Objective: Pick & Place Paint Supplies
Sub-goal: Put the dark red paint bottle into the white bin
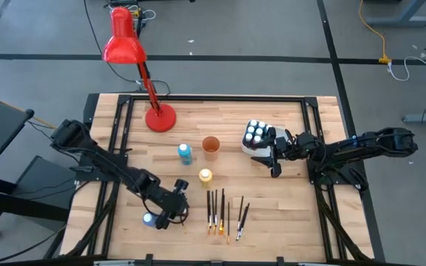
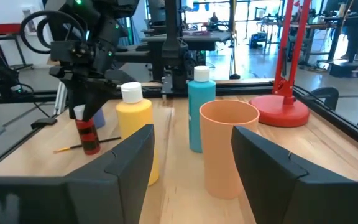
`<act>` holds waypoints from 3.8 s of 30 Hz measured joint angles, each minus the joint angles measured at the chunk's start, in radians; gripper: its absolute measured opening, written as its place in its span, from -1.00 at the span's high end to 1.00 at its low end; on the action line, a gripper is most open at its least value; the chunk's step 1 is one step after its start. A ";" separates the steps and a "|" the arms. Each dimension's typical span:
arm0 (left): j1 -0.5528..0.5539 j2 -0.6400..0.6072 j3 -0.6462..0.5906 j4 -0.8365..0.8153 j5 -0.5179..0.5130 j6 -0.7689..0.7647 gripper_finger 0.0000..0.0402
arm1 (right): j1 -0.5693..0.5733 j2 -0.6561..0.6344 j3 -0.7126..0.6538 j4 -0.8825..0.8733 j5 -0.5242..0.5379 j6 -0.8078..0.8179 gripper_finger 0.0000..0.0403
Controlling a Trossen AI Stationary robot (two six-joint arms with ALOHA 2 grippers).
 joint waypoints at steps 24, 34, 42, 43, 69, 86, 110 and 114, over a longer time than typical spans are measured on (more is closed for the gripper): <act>0.243 0.000 0.001 0.475 0.087 0.408 0.35 | 0.264 0.213 0.409 -0.337 -0.006 -0.085 -0.08; 0.282 0.000 0.001 0.469 0.089 0.471 0.34 | 0.318 0.418 0.648 -0.608 -0.008 -0.057 -0.08; 0.281 0.000 0.001 0.472 0.090 0.498 0.34 | 0.320 0.513 0.765 -0.684 -0.007 -0.051 -0.08; 0.281 0.000 0.001 0.472 0.090 0.504 0.34 | 0.320 0.518 0.774 -0.679 -0.006 -0.051 -0.08; 0.288 0.000 0.001 0.534 0.068 0.574 0.18 | 0.319 0.512 0.780 -0.678 0.003 -0.089 0.17; 0.286 0.000 0.001 0.536 0.038 0.564 0.03 | 0.321 0.178 0.779 -1.153 0.272 0.009 0.29; 0.287 0.000 0.001 0.524 0.060 0.543 0.03 | 0.311 -0.214 0.121 -0.794 1.018 0.145 0.26; 0.287 0.000 0.001 0.524 0.059 0.548 0.03 | 0.278 -0.214 -0.024 -0.544 1.022 0.130 0.26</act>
